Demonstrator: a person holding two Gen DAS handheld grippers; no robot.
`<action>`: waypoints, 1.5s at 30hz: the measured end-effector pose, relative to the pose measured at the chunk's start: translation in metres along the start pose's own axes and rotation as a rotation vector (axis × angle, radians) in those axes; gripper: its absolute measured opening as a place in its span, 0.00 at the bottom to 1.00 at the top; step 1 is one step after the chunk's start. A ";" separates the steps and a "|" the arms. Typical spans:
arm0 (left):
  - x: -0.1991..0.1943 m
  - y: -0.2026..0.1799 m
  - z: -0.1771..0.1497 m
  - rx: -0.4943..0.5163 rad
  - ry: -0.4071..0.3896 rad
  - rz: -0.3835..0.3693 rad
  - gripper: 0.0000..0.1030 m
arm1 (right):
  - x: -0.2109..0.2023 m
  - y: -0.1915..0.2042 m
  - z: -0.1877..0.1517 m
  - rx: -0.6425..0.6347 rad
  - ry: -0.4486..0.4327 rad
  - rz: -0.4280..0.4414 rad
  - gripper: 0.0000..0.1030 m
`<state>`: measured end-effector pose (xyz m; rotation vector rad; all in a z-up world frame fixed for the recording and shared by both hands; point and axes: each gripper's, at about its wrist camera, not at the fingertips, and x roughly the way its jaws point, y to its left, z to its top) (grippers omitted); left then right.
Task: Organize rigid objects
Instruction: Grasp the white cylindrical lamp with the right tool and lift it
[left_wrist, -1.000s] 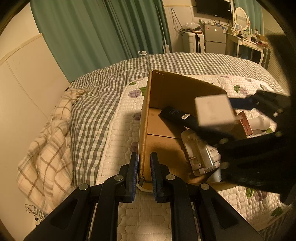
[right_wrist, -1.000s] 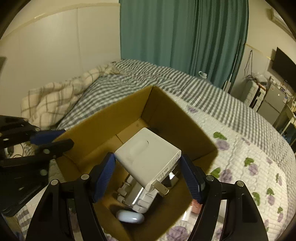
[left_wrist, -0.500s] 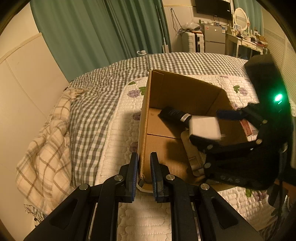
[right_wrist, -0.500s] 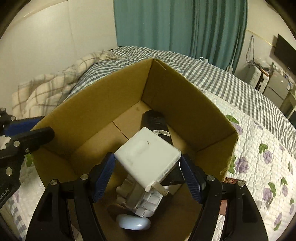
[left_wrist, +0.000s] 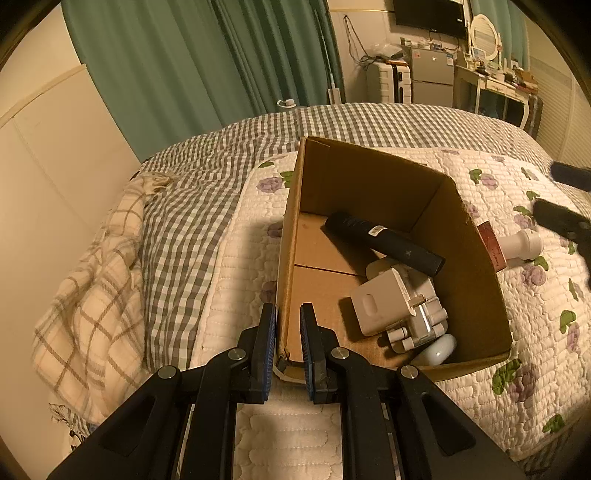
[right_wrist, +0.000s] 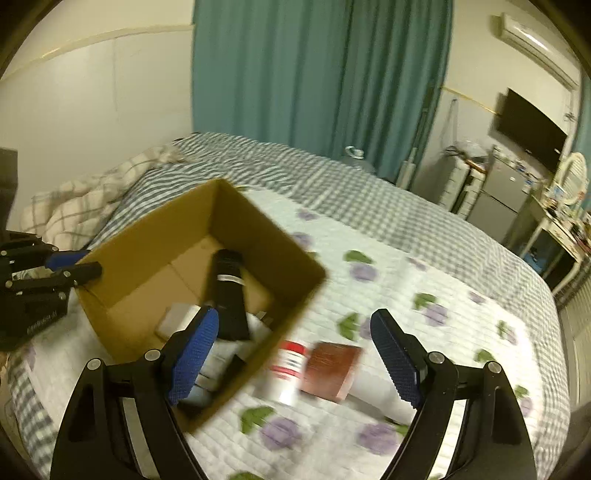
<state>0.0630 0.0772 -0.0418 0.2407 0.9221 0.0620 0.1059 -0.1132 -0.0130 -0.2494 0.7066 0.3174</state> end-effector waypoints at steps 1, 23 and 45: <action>0.001 0.001 0.000 -0.001 0.001 0.000 0.12 | -0.004 -0.006 -0.003 0.002 0.004 -0.006 0.82; 0.010 0.003 0.004 -0.030 0.039 0.041 0.12 | 0.049 -0.092 -0.073 -0.122 0.218 -0.046 0.82; 0.014 0.004 0.004 -0.035 0.053 0.046 0.12 | 0.110 -0.110 -0.097 -0.075 0.295 0.034 0.71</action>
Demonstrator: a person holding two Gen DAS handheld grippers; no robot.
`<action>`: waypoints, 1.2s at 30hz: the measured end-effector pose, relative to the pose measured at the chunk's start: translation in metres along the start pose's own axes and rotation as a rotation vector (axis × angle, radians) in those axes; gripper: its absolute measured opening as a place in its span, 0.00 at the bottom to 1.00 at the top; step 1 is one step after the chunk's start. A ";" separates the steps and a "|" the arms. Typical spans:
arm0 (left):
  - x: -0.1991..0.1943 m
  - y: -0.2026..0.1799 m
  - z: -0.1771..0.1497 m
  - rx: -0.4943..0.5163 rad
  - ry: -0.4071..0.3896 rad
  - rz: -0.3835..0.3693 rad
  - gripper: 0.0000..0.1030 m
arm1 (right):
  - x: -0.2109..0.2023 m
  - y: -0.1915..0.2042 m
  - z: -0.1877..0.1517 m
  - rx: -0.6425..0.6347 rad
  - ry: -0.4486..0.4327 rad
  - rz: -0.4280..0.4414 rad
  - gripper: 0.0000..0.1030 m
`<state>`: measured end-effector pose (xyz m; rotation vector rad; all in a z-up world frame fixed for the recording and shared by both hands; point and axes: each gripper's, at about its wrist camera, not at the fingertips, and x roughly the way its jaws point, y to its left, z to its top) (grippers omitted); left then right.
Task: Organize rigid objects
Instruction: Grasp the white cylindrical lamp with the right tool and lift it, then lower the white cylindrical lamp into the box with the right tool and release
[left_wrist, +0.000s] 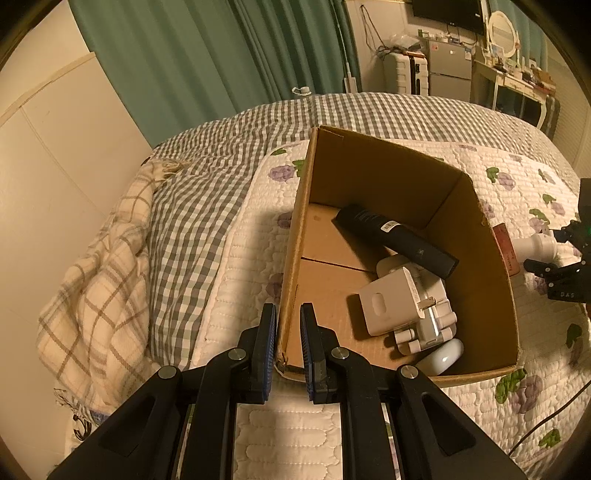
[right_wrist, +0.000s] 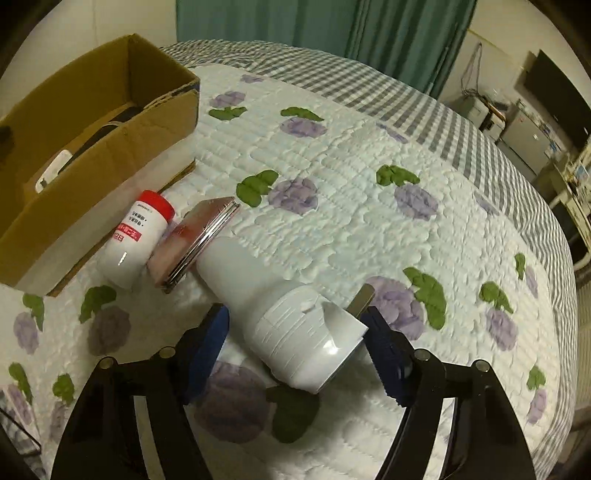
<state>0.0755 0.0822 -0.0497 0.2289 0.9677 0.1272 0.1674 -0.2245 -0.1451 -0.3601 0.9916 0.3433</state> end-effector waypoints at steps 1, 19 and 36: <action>0.000 0.000 0.000 0.000 0.001 -0.002 0.12 | 0.000 0.001 0.000 0.006 0.001 -0.005 0.70; 0.000 0.000 -0.001 0.015 -0.007 0.000 0.12 | -0.061 0.007 -0.018 0.086 -0.107 -0.109 0.59; -0.003 -0.002 -0.001 0.039 -0.016 -0.005 0.12 | -0.150 0.040 0.022 0.060 -0.316 -0.156 0.59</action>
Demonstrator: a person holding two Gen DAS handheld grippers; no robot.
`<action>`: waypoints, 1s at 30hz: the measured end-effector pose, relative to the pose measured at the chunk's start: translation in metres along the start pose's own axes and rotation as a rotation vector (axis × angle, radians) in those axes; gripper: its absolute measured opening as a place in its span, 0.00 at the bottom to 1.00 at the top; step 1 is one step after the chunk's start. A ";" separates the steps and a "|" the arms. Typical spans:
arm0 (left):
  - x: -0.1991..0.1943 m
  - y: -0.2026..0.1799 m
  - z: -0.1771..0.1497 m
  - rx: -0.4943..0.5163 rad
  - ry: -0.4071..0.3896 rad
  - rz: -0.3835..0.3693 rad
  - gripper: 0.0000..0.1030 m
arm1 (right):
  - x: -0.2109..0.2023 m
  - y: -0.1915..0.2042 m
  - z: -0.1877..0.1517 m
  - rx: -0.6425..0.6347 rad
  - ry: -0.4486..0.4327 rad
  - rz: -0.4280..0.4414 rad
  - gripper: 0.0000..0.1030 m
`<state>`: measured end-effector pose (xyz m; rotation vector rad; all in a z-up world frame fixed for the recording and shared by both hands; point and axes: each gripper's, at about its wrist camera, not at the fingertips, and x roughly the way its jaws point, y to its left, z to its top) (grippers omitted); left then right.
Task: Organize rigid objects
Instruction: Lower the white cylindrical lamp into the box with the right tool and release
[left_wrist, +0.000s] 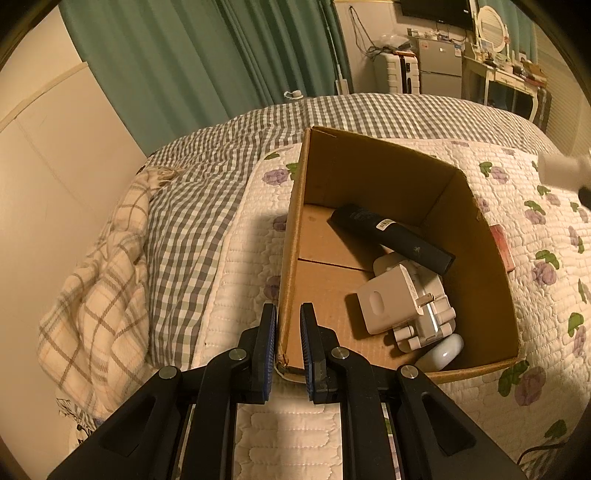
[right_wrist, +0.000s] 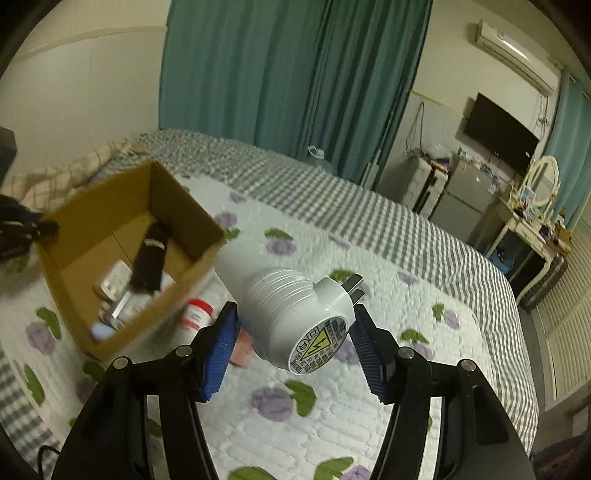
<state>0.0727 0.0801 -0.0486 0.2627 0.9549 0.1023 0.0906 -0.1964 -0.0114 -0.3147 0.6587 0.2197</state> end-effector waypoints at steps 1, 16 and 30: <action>0.000 0.000 0.000 0.001 0.000 0.000 0.12 | -0.003 0.004 0.003 -0.005 -0.010 0.002 0.59; 0.000 0.000 0.001 0.002 -0.003 -0.005 0.12 | 0.029 0.094 0.065 -0.017 -0.068 0.191 0.59; 0.000 -0.001 0.001 0.008 -0.005 -0.007 0.12 | 0.113 0.153 0.052 -0.049 0.078 0.290 0.59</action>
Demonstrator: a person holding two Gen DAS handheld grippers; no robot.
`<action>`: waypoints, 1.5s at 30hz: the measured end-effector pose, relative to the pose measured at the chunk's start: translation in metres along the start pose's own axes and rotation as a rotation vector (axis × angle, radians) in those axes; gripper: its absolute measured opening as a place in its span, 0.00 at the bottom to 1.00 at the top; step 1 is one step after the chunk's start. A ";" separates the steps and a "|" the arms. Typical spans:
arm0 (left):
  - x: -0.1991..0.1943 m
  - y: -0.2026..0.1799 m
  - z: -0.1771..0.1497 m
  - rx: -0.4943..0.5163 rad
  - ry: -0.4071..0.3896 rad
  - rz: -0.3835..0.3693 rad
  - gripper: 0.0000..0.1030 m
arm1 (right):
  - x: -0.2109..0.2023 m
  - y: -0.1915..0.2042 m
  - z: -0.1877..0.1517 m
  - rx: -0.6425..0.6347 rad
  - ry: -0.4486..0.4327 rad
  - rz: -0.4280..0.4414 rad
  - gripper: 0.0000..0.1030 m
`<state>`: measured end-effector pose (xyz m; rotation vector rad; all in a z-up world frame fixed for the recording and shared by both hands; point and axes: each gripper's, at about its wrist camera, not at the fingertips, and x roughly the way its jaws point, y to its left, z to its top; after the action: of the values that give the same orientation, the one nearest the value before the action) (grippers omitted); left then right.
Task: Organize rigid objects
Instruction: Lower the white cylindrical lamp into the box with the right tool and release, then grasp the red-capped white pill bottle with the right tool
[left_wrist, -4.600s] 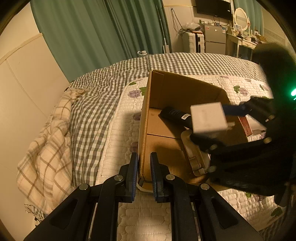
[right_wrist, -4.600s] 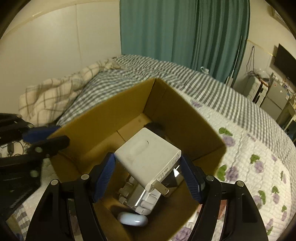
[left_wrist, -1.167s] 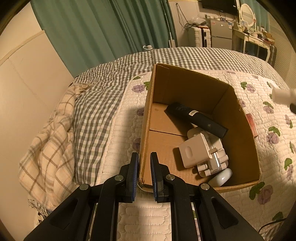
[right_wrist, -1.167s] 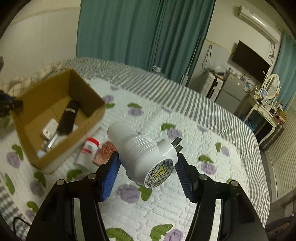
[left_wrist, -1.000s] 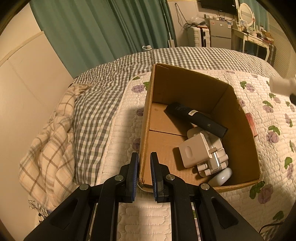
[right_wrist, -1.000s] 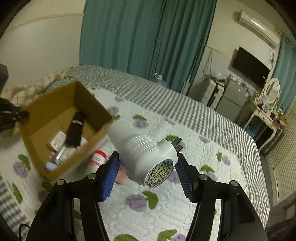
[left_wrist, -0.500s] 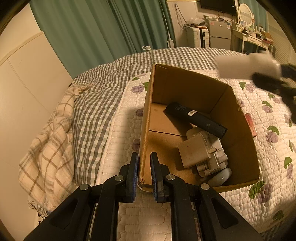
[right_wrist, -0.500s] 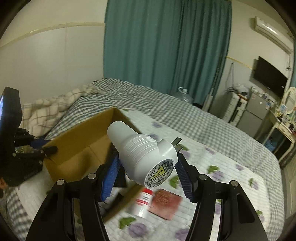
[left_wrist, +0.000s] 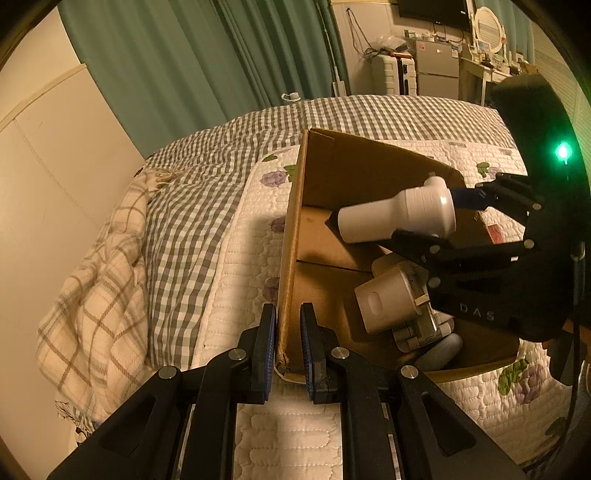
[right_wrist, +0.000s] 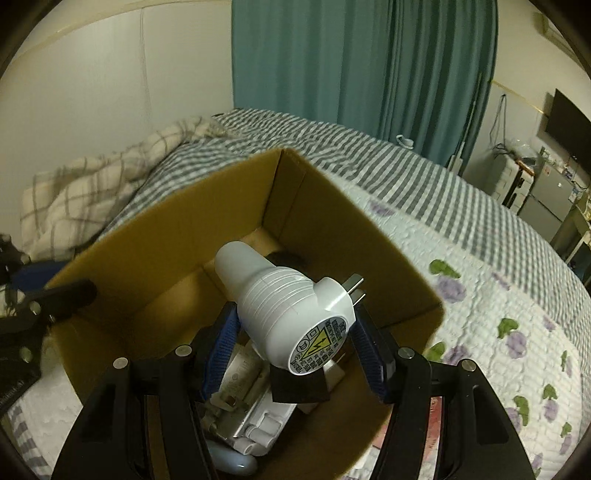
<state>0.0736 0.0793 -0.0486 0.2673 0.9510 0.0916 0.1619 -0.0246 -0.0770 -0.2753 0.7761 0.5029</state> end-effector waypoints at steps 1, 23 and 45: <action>0.000 0.000 0.000 0.001 0.000 0.000 0.12 | 0.001 0.000 -0.002 -0.005 0.000 0.004 0.59; -0.001 -0.001 0.000 0.004 -0.004 0.013 0.12 | -0.153 -0.076 -0.032 0.008 -0.157 -0.253 0.91; 0.000 -0.002 -0.001 0.001 0.003 0.025 0.12 | -0.035 -0.074 -0.121 0.154 0.065 -0.140 0.89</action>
<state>0.0725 0.0776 -0.0492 0.2805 0.9512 0.1143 0.1078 -0.1492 -0.1312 -0.2019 0.8476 0.3013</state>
